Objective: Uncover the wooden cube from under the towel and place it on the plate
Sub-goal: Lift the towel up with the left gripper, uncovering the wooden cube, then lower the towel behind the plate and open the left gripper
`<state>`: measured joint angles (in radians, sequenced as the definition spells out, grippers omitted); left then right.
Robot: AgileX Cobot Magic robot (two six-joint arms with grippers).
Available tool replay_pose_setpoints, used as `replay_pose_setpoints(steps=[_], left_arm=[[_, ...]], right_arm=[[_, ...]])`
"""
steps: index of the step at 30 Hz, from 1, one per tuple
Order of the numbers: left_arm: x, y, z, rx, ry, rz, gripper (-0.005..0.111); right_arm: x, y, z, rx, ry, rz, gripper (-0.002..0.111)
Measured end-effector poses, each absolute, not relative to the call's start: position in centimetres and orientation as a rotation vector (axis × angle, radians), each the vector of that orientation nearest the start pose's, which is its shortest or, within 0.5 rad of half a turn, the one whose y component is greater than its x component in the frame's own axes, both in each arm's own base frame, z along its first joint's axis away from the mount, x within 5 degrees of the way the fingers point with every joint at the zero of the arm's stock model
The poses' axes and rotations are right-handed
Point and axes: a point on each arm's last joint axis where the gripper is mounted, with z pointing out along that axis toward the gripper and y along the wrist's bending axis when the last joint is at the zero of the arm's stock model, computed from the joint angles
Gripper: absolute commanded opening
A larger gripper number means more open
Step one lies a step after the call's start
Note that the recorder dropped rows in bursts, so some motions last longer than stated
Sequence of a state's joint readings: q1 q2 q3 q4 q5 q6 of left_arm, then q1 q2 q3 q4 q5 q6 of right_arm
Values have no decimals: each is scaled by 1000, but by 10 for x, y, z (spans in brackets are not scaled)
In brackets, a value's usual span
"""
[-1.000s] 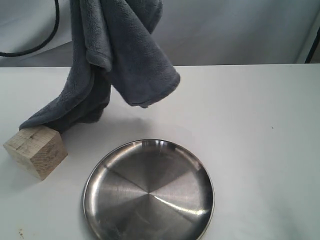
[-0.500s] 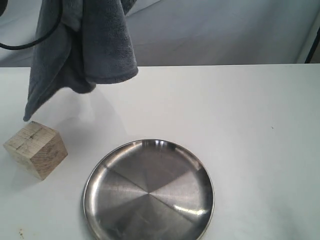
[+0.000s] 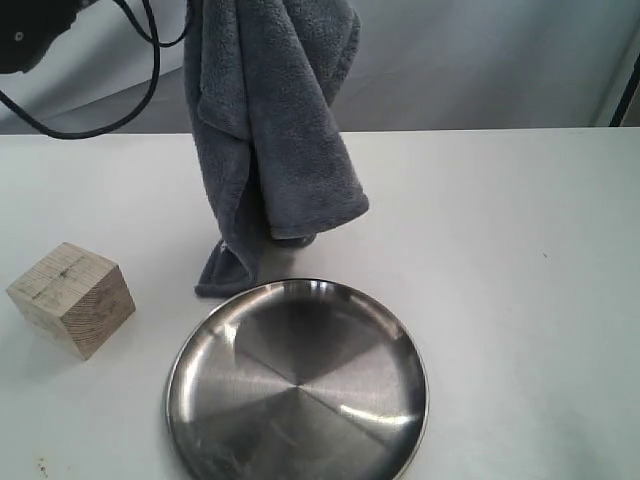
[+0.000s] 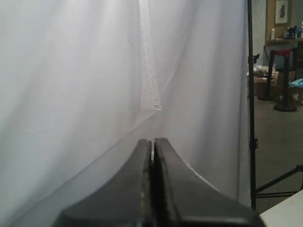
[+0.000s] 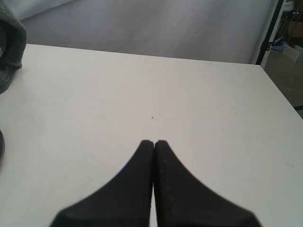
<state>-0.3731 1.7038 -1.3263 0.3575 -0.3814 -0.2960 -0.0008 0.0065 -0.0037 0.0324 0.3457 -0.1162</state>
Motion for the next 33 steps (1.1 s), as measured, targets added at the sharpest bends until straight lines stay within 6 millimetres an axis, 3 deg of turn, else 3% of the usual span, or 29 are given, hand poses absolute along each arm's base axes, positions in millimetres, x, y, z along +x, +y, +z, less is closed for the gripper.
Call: replay_pose_setpoints(steps=[5,12,25,33], left_arm=[[391,-141,340,338,1582,-312,0],[392,-133,313,410,1824,-156,0],[410,-142,233,480,2101,-72,0],[413,-139,136,628,2426,85,0]], right_arm=[[54,1,183,-86,1830,-51,0],[54,1,183,-86,1830,-51,0],[54,1,183,-86,1830,-51,0],[54,1,183,-86,1830,-51,0]])
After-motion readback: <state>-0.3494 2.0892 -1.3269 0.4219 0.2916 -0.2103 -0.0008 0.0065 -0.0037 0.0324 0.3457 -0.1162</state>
